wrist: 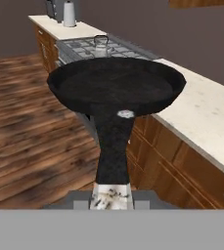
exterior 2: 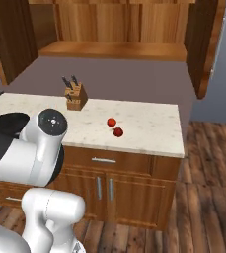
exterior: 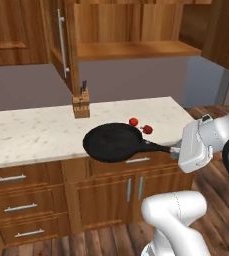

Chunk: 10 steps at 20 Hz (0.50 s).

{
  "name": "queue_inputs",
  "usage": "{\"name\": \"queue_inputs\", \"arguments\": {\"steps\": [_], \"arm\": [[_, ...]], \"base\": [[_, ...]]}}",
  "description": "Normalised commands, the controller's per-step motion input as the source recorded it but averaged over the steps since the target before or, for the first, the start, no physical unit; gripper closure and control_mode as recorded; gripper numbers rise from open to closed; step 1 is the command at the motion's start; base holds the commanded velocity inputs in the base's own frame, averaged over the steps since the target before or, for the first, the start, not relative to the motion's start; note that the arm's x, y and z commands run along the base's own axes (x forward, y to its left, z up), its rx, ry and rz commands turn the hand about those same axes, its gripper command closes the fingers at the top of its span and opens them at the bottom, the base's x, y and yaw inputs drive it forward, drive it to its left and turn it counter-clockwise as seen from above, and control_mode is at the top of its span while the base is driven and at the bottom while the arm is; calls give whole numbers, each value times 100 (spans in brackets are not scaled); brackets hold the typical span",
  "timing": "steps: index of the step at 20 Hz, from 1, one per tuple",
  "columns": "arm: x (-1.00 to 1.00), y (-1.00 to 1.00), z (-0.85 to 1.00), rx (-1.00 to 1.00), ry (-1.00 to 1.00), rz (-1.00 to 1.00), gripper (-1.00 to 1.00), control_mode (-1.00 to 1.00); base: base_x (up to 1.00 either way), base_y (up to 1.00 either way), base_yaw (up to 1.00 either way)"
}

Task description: Pick the pan from the cabinet and place it on the stove. Then turn on the stove burner for the pan.

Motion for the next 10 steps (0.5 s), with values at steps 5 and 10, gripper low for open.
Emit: {"name": "queue_inputs", "arguments": {"steps": [5,10], "arm": [[0,0,0,0,0,0,100,100],[0,0,0,0,0,0,100,100]], "base": [[-41,56,0],[-35,54,0]]}}
